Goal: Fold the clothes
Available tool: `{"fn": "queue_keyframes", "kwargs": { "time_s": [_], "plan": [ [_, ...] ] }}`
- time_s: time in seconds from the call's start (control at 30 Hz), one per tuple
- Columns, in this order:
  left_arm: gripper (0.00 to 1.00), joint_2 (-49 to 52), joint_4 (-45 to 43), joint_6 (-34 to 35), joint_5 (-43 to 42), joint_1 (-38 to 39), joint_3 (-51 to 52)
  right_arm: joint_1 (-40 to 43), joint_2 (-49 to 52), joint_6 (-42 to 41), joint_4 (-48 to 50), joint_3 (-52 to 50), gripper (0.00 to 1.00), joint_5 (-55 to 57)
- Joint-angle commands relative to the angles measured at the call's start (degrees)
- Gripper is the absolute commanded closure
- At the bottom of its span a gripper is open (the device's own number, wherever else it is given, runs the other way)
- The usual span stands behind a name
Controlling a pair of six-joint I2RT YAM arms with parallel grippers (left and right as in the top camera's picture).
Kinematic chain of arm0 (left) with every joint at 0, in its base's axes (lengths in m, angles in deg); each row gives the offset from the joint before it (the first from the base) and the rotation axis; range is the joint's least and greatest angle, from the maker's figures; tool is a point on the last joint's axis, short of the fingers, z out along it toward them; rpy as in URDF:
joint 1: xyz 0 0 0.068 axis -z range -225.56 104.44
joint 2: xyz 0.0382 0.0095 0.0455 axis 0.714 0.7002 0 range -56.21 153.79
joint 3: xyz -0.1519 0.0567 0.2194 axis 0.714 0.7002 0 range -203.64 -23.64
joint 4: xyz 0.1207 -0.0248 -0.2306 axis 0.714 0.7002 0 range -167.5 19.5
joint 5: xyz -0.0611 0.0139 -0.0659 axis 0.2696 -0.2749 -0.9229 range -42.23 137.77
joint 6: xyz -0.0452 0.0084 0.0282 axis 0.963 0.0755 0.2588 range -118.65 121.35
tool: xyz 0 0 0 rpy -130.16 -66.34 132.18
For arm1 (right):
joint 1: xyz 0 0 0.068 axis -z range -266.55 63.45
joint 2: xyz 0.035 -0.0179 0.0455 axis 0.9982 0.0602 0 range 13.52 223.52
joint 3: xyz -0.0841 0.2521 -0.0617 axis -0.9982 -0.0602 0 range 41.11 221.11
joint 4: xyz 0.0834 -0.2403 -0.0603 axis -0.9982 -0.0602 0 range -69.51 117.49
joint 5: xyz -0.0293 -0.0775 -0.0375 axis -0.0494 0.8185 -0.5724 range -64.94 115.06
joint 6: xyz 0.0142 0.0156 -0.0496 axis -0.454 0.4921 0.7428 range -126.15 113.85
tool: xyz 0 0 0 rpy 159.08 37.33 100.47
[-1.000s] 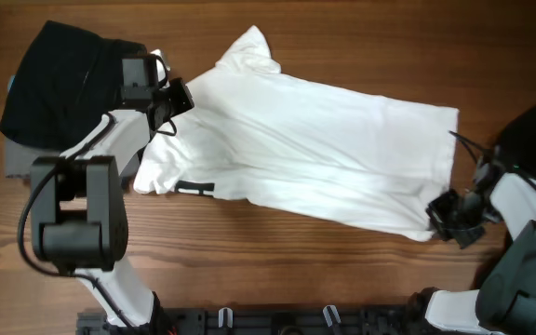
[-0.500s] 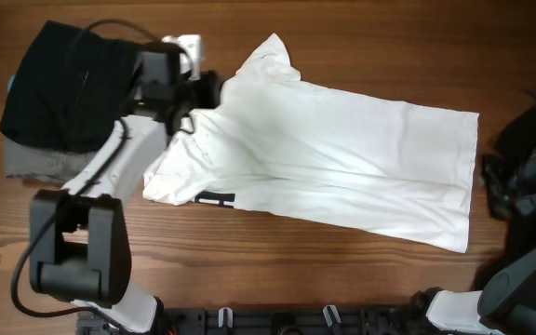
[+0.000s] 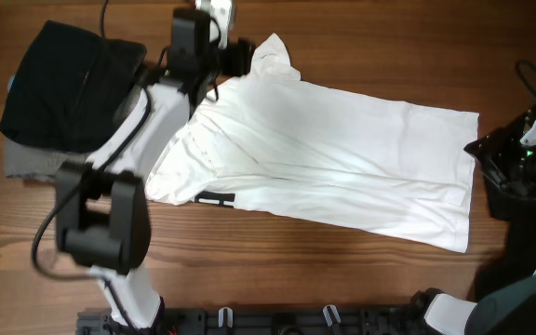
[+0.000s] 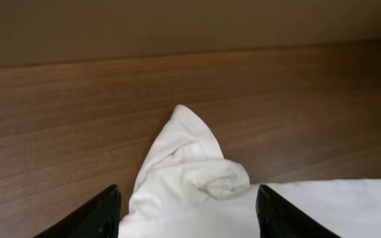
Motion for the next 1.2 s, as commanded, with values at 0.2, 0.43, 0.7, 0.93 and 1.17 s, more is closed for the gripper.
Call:
{"fn": "queue_keyframes", "kwargs": {
  "time_s": [0.2,0.43,0.7,0.93,1.17],
  "plan": [
    [0.36,19.87,-9.66,-0.2,-3.13,1.97,-9.92,-0.15,-1.31,1.38,-0.2,0.81,0.42,-1.42],
    [0.43,26.01,-9.35,-0.28,-2.4,4.17,-9.92,-0.15,-1.31,1.51,-0.04,0.81,0.41,-0.81],
    [0.96,24.68,-5.31,-0.24,-2.43,3.63,-9.99,-1.73,-0.74,1.33,12.55,-2.32,0.35,0.7],
    [0.96,14.43,0.46,-0.24,-2.43,1.33,-9.99,-7.67,6.95,1.16,28.5,-2.73,0.35,9.62],
    [0.96,5.11,8.35,-0.26,-2.38,1.09,-9.99,-10.43,19.96,1.51,41.51,-2.73,0.29,17.77]
  ]
}}
